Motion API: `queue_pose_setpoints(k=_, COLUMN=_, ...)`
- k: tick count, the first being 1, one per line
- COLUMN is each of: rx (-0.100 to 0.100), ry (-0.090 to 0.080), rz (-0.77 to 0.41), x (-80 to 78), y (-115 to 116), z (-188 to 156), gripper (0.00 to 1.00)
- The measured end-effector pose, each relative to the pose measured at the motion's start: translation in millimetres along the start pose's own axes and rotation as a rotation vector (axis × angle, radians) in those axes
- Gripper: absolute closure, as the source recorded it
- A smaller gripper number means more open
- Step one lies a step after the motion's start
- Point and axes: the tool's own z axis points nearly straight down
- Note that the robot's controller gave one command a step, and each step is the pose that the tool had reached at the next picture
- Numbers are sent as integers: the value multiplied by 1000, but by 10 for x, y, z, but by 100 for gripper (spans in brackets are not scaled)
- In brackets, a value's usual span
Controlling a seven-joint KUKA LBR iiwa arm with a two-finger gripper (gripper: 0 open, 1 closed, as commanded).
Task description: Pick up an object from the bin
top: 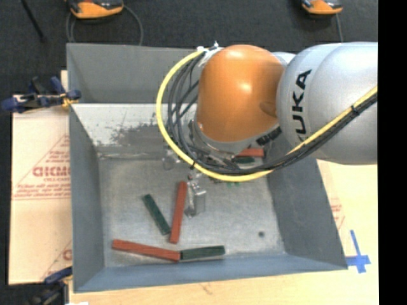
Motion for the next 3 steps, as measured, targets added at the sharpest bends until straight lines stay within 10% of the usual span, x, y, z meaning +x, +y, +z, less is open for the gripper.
queue_pose_setpoints(k=1, rx=-3, ry=7, rz=-97, x=251, y=81, z=1295, gripper=0)
queue_pose_setpoints(k=3, rx=-1, ry=-2, rz=100, x=24, y=-726, z=1849, gripper=0)
